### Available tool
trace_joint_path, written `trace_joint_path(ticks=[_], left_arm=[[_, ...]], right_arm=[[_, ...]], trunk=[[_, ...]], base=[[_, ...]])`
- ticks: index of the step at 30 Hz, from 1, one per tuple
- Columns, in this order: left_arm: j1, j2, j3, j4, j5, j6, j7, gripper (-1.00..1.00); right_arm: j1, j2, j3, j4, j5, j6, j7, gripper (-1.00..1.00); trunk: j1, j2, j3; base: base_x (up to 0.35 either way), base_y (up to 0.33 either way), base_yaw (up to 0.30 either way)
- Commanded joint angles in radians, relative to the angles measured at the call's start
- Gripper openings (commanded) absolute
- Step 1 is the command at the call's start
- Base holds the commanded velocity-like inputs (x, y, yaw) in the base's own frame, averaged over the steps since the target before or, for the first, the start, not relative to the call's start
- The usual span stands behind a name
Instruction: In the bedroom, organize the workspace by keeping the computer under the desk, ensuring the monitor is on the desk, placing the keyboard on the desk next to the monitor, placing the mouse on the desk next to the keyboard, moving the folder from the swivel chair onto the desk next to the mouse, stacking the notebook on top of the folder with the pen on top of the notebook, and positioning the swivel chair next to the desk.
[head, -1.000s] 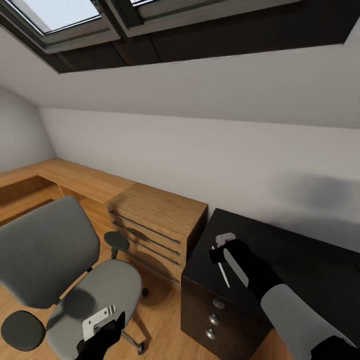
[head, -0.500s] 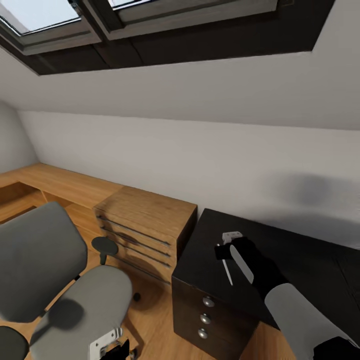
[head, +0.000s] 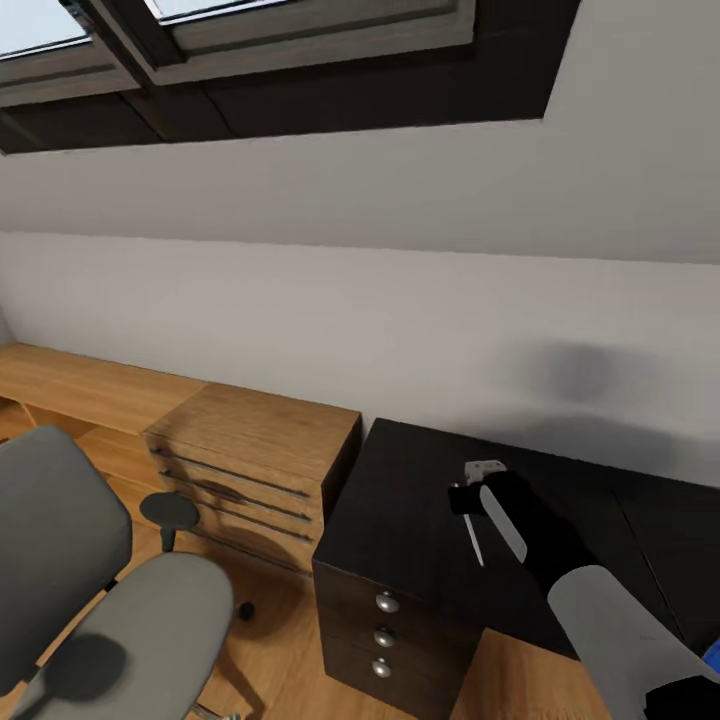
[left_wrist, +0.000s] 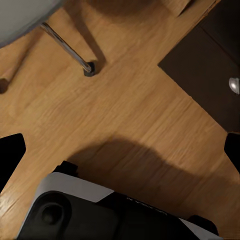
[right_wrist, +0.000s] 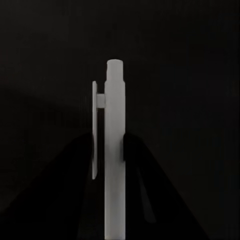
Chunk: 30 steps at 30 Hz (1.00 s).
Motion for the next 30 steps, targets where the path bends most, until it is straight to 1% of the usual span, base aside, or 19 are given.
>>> trace_joint_path(ticks=[1, 2, 7, 9, 12, 13, 15, 17, 20, 22, 25, 26, 30], left_arm=[[0.000, 0.000, -0.001, 0.000, 0.010, 0.002, 0.008, 1.00], [0.000, 0.001, -0.001, 0.004, 0.010, 0.002, 0.008, 1.00], [0.000, 0.001, 0.000, 0.008, 0.010, 0.002, 0.009, 1.00], [0.000, 0.002, 0.002, 0.010, 0.010, 0.002, 0.009, 1.00], [0.000, 0.011, 0.005, 0.011, 0.011, 0.002, 0.009, 1.00], [0.000, 0.014, 0.006, 0.011, 0.011, 0.001, 0.009, 1.00], [0.000, 0.017, 0.006, 0.011, 0.012, 0.001, 0.009, 1.00], [0.000, 0.023, 0.008, 0.010, 0.012, 0.001, 0.009, 1.00], [0.000, 0.041, 0.019, 0.009, 0.015, -0.004, 0.009, 1.00], [0.000, 0.049, 0.025, 0.009, 0.016, -0.021, 0.009, 1.00], [0.000, 0.049, 0.025, 0.009, 0.016, -0.029, 0.009, 1.00], [0.000, 0.050, 0.025, 0.009, 0.016, -0.033, 0.008, 1.00], [0.000, 0.050, 0.025, 0.010, 0.016, -0.034, 0.008, 1.00]], right_arm=[[-0.001, -0.005, 0.002, -0.001, -0.012, 0.003, -0.009, -1.00], [-0.001, -0.012, -0.006, -0.001, -0.012, 0.003, -0.009, -1.00], [-0.001, -0.023, -0.036, -0.001, -0.012, 0.003, -0.011, -1.00], [-0.001, -0.032, -0.059, -0.001, -0.011, 0.003, -0.021, -1.00], [-0.001, -0.045, -0.086, -0.001, -0.012, 0.003, -0.054, -1.00], [-0.001, -0.049, -0.095, -0.001, -0.012, 0.002, -0.076, -1.00], [-0.001, -0.053, -0.102, -0.001, -0.012, 0.002, -0.111, -1.00], [-0.001, -0.054, -0.105, -0.001, -0.012, 0.002, -0.132, -1.00], [-0.001, -0.056, -0.109, 0.000, -0.012, 0.000, -0.165, -1.00], [-0.001, -0.058, -0.110, 0.001, -0.011, 0.000, -0.174, -1.00], [-0.001, -0.060, -0.110, 0.002, -0.010, 0.000, -0.176, -1.00], [-0.001, -0.074, -0.110, 0.004, -0.011, 0.000, -0.177, -1.00], [-0.001, -0.085, -0.110, 0.004, -0.010, 0.001, -0.177, -1.00]], trunk=[[0.000, -0.001, 0.000], [0.000, -0.001, 0.001], [0.000, -0.001, 0.006], [0.000, -0.001, 0.007], [0.000, -0.001, 0.010], [0.000, -0.001, 0.011], [0.000, -0.001, 0.013], [0.000, -0.001, 0.015], [0.000, -0.001, 0.018], [0.000, -0.001, 0.020], [0.000, -0.001, 0.023], [0.000, -0.001, 0.024], [0.000, -0.001, 0.027]], base=[[0.000, 0.000, -0.245], [0.000, 0.000, -0.246], [0.000, 0.000, -0.247], [0.000, 0.000, -0.248], [0.000, 0.000, -0.248], [0.000, 0.000, -0.248], [0.000, 0.000, -0.248], [0.000, 0.000, -0.248], [0.000, 0.000, -0.248], [0.000, 0.000, -0.248], [0.000, 0.000, -0.249], [0.000, 0.000, -0.250], [0.000, 0.000, -0.251]])
